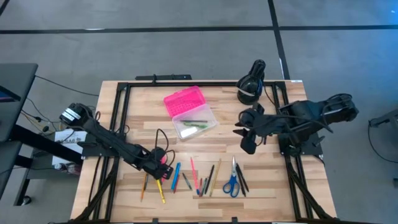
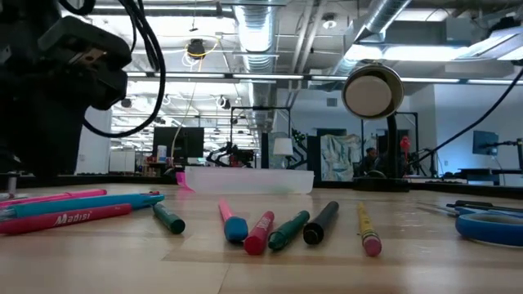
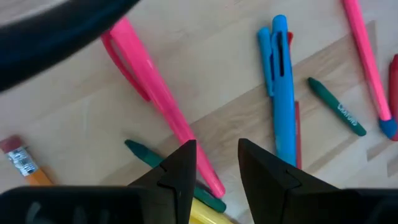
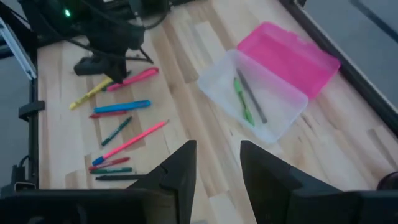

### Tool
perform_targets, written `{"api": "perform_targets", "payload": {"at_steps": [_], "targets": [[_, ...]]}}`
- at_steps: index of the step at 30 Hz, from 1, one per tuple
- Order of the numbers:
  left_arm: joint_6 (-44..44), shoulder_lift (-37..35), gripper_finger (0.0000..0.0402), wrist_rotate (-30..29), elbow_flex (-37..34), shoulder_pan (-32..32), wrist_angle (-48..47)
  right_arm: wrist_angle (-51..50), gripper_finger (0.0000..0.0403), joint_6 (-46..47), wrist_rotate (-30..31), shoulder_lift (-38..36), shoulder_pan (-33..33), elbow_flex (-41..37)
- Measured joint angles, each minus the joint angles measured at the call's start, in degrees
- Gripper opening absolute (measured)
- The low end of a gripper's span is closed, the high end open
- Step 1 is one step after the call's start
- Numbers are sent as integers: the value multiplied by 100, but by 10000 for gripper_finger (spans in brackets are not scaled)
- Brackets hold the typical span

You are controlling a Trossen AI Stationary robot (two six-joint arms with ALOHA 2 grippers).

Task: Pick & place school supplies into a supply box
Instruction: Put the pink pen into the pink supply box

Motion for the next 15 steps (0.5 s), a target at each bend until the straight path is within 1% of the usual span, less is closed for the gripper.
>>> {"api": "perform_targets", "payload": {"at_steps": [9,15], "targets": [[-20,3,111,-76,0,0,-327,-3,116,28,2,-22,219,0],[8,3,111,-316,0,3,-389,-23,116,-14,2,41,248,-3]]}}
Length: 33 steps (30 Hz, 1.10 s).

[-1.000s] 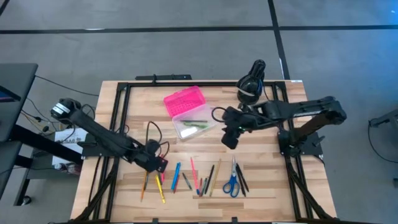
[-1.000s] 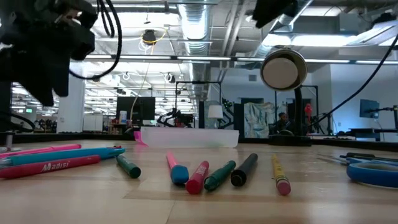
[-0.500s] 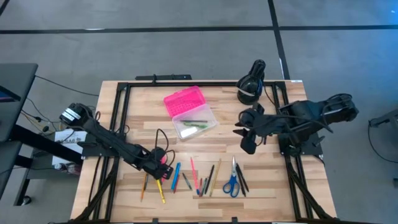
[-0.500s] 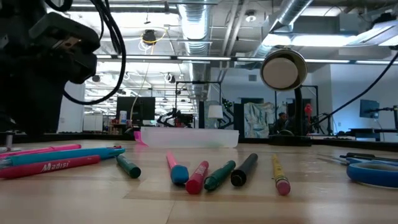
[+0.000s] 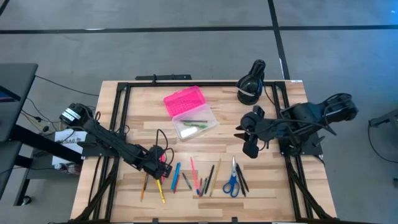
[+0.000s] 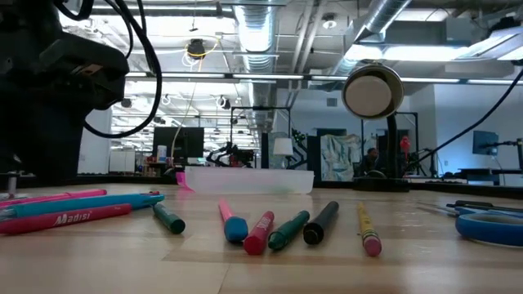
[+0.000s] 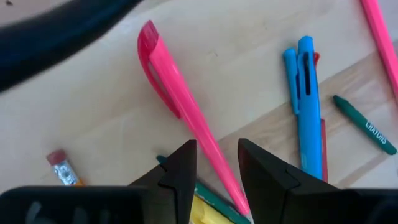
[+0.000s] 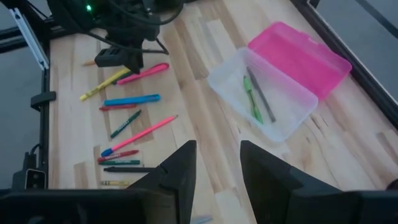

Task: Pick & place school supplies into a supply box
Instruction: Put the pink pen into the pink supply box

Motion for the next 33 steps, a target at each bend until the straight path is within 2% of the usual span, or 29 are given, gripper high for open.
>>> {"api": "perform_targets", "payload": {"at_steps": [27,33], "targets": [[202,4,111,-292,0,-1,-238,46,116,28,127,-4,0,-1],[286,430,111,-23,5,-1,11,46,116,32,127,-2,0,-1]]}}
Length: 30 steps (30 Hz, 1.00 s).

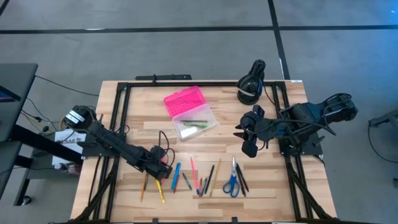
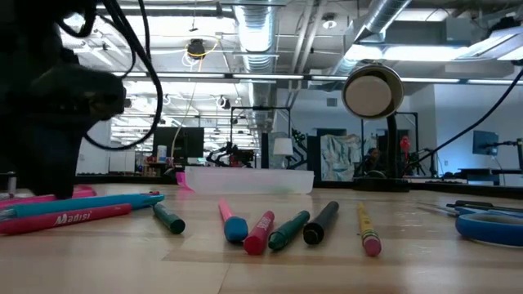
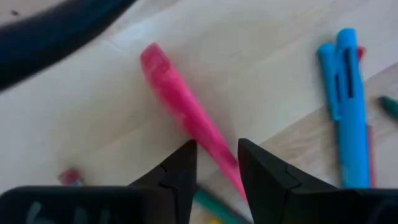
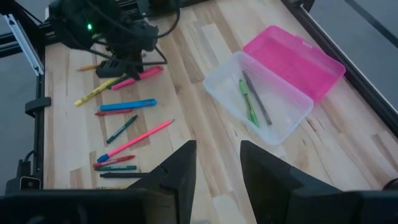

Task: Pick & place school supplies into a supply box
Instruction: Put the pink pen into the pink supply box

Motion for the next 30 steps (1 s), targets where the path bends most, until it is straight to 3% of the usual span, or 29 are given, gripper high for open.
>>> {"api": "perform_targets", "payload": {"at_steps": [14,30], "targets": [[261,160,109,94,28,23,-6,2,116,15,0,0,-28,0],[1907,165,33,572,17,914,-23,46,116,107,149,-2,-28,0]]}}
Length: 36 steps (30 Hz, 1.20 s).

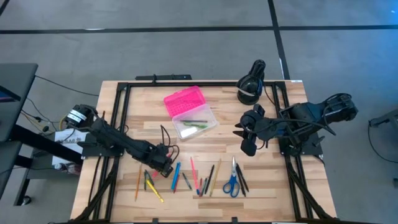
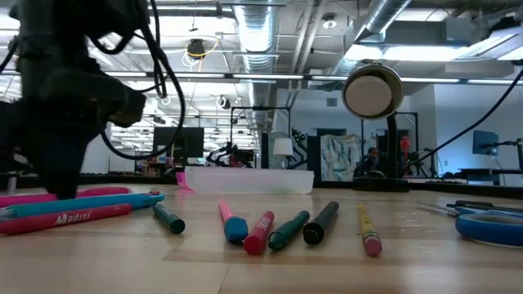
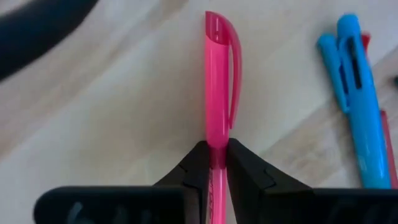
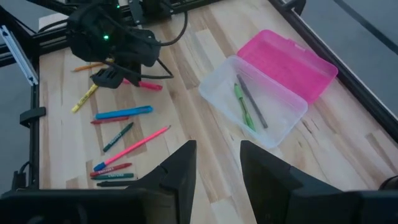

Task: Pick & place school supplies into a supply box
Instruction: Put the pink pen into the pink supply box

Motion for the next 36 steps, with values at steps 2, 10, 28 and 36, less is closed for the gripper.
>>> {"api": "perform_targets", "payload": {"at_steps": [2,10,28,36], "targets": [[257,6,34,-63,0,131,31,0,116,45,0,1,0,0],[1572,21,42,-594,-11,683,117,151,116,153,2,0,0,0],[4373,17,39,-205,-13,1049,329,379,116,308,0,314,52,5],[4399,10,28,-159,97,1051,257,299,116,304,-17,611,59,4]]}}
